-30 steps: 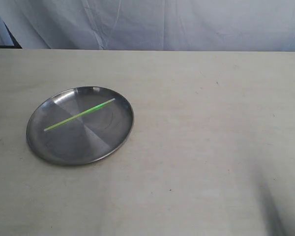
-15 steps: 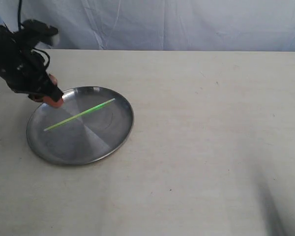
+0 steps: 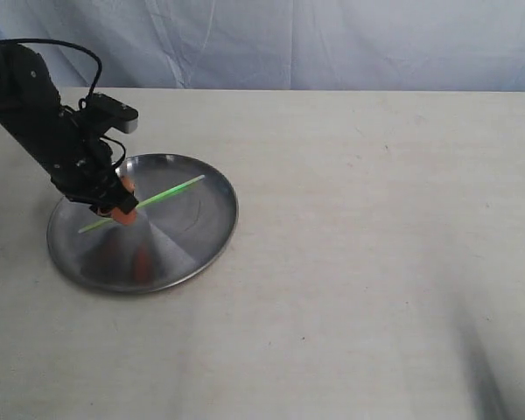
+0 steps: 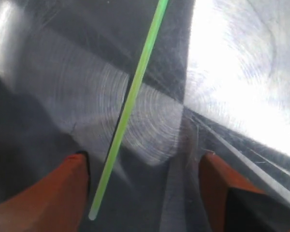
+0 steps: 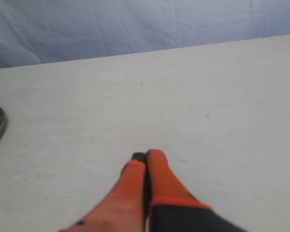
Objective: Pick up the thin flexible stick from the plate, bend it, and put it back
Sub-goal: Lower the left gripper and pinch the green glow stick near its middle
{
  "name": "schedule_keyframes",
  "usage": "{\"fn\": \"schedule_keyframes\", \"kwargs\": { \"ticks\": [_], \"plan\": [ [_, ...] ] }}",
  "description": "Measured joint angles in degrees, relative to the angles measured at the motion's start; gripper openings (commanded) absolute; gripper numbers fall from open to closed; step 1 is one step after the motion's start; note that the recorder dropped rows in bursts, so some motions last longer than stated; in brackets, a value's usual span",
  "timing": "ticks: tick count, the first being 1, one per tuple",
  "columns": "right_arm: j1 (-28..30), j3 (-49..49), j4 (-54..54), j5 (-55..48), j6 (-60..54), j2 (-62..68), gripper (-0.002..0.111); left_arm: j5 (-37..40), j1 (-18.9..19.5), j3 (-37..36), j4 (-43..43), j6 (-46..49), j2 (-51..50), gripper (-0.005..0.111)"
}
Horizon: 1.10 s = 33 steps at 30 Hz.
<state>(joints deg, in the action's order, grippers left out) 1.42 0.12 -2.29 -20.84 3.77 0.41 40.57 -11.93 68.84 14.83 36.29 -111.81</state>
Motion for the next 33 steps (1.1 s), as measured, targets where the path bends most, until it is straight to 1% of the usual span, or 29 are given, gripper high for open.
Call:
{"fn": "schedule_keyframes", "kwargs": {
  "ticks": [8,14,18,20,21,30,31,33],
  "plan": [
    [0.0,0.0,0.0,0.0,0.0,0.0,-0.001,-1.1,0.0,0.2,-0.5,0.1,-3.6,0.062],
    [0.0,0.0,0.0,0.0,0.0,0.0,-0.001,-1.5,0.0,2.0,-2.1,0.1,-5.3,0.062],
    [0.0,0.0,0.0,0.0,0.0,0.0,-0.001,0.2,0.0,3.6,-2.6,-0.8,-6.4,0.06],
    [0.0,0.0,0.0,0.0,0.0,0.0,-0.001,0.9,0.0,4.3,-2.7,-1.0,-6.7,0.055],
    [0.0,0.0,0.0,0.0,0.0,0.0,-0.001,1.6,0.0,4.4,-2.9,-1.1,-6.8,0.051],
    [0.0,0.0,0.0,0.0,0.0,0.0,-0.001,4.6,0.0,4.7,-3.1,-2.1,-7.1,0.002],
    [0.0,0.0,0.0,0.0,0.0,0.0,-0.001,4.9,0.0,4.7,-3.1,-2.5,-7.1,0.0],
    [0.0,0.0,0.0,0.0,0.0,0.0,-0.001,5.3,0.0,4.7,-3.1,-3.4,-7.1,0.0]
  ]
}}
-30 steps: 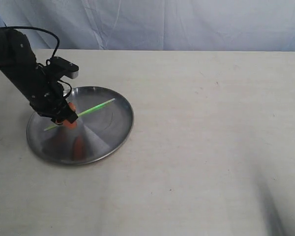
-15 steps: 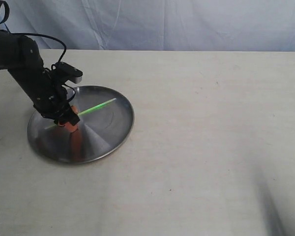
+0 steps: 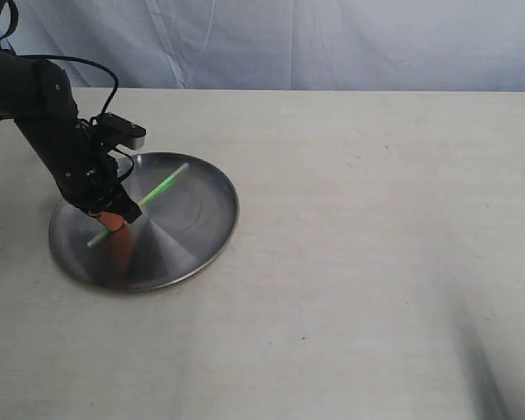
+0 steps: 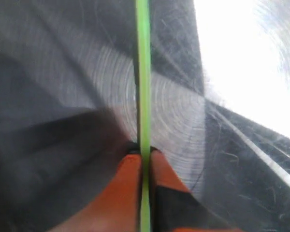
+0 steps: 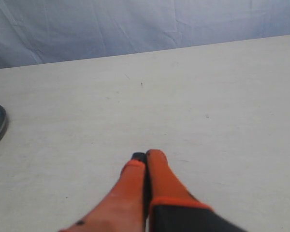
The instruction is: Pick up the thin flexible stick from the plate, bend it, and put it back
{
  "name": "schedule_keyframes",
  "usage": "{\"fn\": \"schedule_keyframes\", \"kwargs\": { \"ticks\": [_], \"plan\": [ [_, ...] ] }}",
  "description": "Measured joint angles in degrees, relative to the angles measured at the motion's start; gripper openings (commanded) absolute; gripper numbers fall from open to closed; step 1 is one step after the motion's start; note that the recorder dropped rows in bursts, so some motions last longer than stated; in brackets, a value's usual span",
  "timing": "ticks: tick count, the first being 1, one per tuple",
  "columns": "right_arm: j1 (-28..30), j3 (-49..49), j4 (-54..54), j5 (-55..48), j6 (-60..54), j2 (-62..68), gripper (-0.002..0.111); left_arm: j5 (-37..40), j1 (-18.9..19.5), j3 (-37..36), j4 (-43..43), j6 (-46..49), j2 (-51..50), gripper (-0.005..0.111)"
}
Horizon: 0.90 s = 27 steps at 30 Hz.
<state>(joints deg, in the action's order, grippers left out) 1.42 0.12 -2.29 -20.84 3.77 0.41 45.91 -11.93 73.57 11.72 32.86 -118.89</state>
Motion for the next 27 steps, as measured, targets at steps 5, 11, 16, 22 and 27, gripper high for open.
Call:
{"fn": "schedule_keyframes", "kwargs": {
  "ticks": [5,11,16,22,27],
  "plan": [
    [0.0,0.0,0.0,0.0,0.0,0.0,-0.001,0.5,0.0,0.1,0.3,-0.9,0.0,0.0],
    [0.0,0.0,0.0,0.0,-0.1,0.0,-0.001,1.6,0.0,0.1,1.0,-0.9,0.1,0.0],
    [0.0,0.0,0.0,0.0,-0.1,0.0,-0.001,3.4,0.0,-0.4,1.6,-0.9,1.2,0.0],
    [0.0,0.0,0.0,0.0,-0.1,0.0,-0.001,4.4,0.0,-0.6,1.9,-0.9,5.1,0.0],
    [0.0,0.0,0.0,0.0,-0.1,0.0,-0.001,5.4,0.0,-0.6,7.5,1.9,10.4,0.0]
  ]
}}
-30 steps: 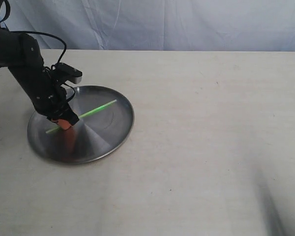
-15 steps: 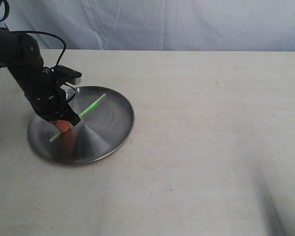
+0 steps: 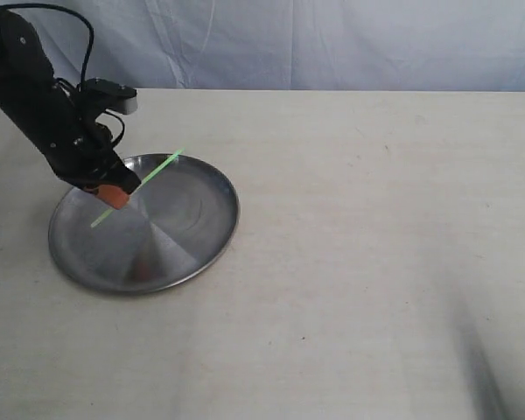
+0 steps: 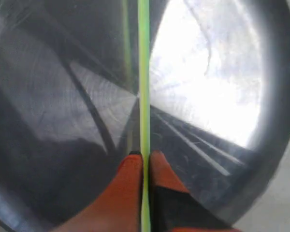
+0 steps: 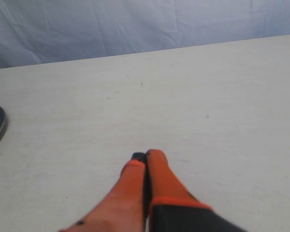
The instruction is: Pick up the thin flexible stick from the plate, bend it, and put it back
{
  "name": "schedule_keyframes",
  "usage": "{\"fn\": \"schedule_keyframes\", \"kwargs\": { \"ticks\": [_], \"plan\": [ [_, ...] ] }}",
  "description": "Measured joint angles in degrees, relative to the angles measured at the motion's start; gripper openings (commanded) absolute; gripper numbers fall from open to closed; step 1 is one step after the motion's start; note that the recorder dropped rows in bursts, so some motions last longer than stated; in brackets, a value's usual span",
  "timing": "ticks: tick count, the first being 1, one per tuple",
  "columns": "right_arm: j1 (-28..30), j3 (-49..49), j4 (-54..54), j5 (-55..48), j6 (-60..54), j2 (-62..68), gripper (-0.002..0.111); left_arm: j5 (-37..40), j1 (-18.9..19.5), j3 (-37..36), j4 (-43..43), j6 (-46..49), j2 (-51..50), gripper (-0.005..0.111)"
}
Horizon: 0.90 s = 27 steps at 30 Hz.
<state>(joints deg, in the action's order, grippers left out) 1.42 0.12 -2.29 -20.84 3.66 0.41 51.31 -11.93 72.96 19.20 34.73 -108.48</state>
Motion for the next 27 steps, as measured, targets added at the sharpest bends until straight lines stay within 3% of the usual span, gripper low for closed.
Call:
{"fn": "schedule_keyframes", "kwargs": {
  "ticks": [11,14,17,19,21,23,25,27],
  "plan": [
    [0.0,0.0,3.7,0.0,0.0,0.0,-0.001,4.9,0.0,-2.2,18.7,13.0,7.1,0.0],
    [0.0,0.0,3.7,0.0,0.0,0.0,-0.001,4.2,0.0,-3.1,18.1,13.4,7.7,0.0],
    [0.0,0.0,3.7,0.0,0.0,0.0,-0.001,-1.7,0.0,-3.6,11.8,13.4,6.6,0.0],
    [0.0,0.0,3.7,0.1,0.0,0.0,-0.001,-5.9,0.0,-3.6,8.9,12.8,4.8,0.006],
    [0.0,0.0,3.7,0.5,0.0,0.0,-0.001,-11.9,0.0,-3.7,8.0,12.4,3.0,0.022],
    [0.0,0.0,3.7,1.0,0.0,0.0,-0.001,-19.7,0.0,-3.7,7.3,12.3,1.0,0.045],
    [0.0,0.0,3.7,1.3,0.0,0.0,-0.001,-22.0,0.0,-2.6,7.0,12.3,-1.9,0.053],
    [0.0,0.0,3.7,1.6,0.0,0.0,-0.001,-22.0,0.0,-0.6,6.8,11.9,-5.2,0.053]
  ]
}}
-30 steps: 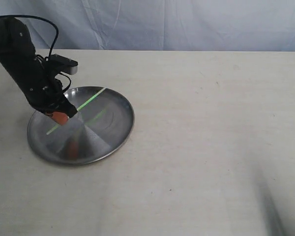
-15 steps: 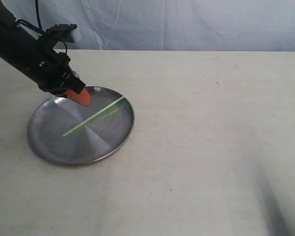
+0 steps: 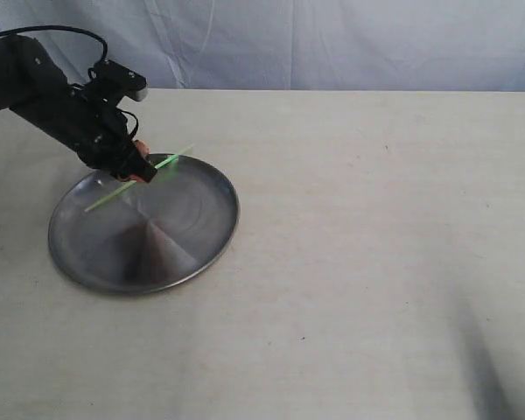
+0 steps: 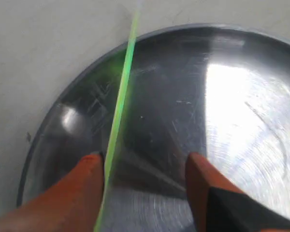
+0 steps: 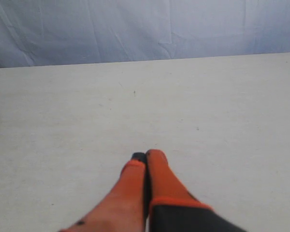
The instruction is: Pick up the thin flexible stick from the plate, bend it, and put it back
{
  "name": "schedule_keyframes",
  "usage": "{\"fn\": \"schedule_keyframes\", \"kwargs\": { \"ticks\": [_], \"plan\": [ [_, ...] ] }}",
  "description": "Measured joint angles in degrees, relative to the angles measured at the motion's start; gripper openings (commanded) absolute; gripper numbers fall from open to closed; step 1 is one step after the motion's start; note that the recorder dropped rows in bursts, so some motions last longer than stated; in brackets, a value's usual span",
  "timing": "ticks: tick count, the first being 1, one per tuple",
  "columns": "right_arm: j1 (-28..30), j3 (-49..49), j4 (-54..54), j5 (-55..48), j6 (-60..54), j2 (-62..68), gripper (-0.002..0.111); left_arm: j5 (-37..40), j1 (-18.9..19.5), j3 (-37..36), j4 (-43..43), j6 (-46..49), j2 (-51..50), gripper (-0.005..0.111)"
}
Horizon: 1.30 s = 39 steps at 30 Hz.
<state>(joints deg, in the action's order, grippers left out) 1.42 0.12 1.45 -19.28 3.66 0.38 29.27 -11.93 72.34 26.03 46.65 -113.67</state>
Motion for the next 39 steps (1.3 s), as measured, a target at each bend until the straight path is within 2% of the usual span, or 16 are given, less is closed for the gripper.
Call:
{"fn": "schedule_keyframes", "kwargs": {
  "ticks": [3,8,11,17,22,25,31,39],
  "plan": [
    [0.0,0.0,0.0,0.2,0.0,0.0,-0.001,0.4,0.0,3.5,-0.3,-1.0,-4.9,0.053],
    [0.0,0.0,0.0,0.2,0.0,0.0,-0.001,1.2,0.0,5.4,-0.6,-1.9,-7.8,0.053],
    [0.0,0.0,0.0,0.2,0.0,0.0,-0.001,1.5,0.0,5.9,-4.6,-5.9,-8.3,0.053],
    [0.0,0.0,0.0,0.2,0.0,0.0,-0.001,1.6,0.0,6.5,-18.4,-19.9,-8.9,0.053],
    [0.0,0.0,0.0,0.3,0.0,0.0,-0.001,1.6,-0.2,6.5,-20.8,-23.1,-8.9,0.051],
    [0.0,0.0,0.0,0.4,0.0,0.0,-0.001,3.0,-0.2,6.5,-20.9,-23.5,-8.9,0.042],
    [0.0,0.0,0.0,0.6,0.1,0.0,-0.001,6.8,-0.2,6.8,-20.9,-24.4,-8.9,0.003],
    [0.0,0.0,0.2,0.6,0.1,0.0,-0.001,8.8,-0.2,7.0,-20.1,-26.1,-8.8,0.0]
  ]
}}
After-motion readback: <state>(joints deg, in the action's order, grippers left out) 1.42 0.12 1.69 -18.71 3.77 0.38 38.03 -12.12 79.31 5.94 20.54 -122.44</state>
